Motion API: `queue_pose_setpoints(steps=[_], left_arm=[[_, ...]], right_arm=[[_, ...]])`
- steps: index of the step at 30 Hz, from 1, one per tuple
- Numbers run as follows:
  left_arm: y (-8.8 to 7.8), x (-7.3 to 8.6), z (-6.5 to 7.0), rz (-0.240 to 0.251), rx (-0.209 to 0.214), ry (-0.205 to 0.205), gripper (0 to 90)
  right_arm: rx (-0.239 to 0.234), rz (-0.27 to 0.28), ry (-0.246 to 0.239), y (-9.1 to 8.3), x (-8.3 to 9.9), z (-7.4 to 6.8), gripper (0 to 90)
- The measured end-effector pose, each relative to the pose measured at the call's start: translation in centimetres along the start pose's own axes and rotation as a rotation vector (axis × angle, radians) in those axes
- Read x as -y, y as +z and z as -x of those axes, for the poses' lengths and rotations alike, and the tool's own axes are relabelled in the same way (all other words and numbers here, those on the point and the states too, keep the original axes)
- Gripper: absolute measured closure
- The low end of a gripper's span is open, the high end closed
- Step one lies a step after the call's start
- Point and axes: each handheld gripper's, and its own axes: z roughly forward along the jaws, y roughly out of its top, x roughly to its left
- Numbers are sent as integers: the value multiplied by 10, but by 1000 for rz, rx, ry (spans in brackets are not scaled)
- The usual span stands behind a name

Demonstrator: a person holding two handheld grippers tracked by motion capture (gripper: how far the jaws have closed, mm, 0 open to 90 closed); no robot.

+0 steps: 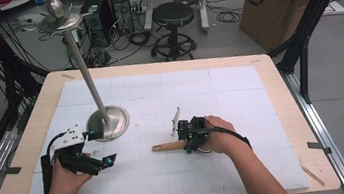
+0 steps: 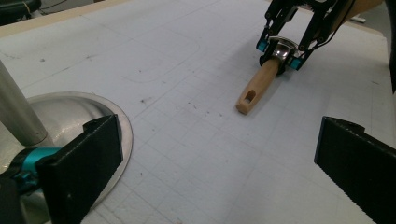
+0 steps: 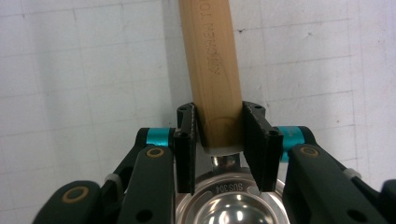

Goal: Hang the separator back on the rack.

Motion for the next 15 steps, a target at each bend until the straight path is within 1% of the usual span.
queue_pose_setpoints(steps=[1, 5, 6, 8, 10, 11, 12, 13, 14, 15], left_arm=[[0, 0, 0, -1, 0, 0, 17], [0, -1, 1, -2, 2, 2, 17], [0, -2, 1, 1, 3, 6, 16], [0, -2, 1, 8, 5, 4, 17], [0, -2, 0, 3, 3, 5, 17], [-1, -1, 0, 6, 2, 1, 16], [-1, -1, 0, 6, 2, 1, 17], [-1, -2, 0, 8, 3, 1, 17], [-1, -2, 0, 8, 3, 0, 17], [-1, -2, 0, 8, 3, 0, 17]], right_arm=[[5, 1, -4, 0, 0, -1, 682], [17, 8, 17, -1, 0, -3, 688], [23, 22, 22, -1, 0, -3, 688], [21, 57, 34, -4, 0, -2, 689], [21, 114, 38, -7, -2, 0, 689], [20, 157, 53, -12, -2, 2, 689], [20, 157, 53, -12, -2, 2, 689], [19, 192, 63, -17, -3, 3, 689], [19, 192, 63, -17, -3, 3, 689], [21, 220, 71, -22, -3, 4, 689]])
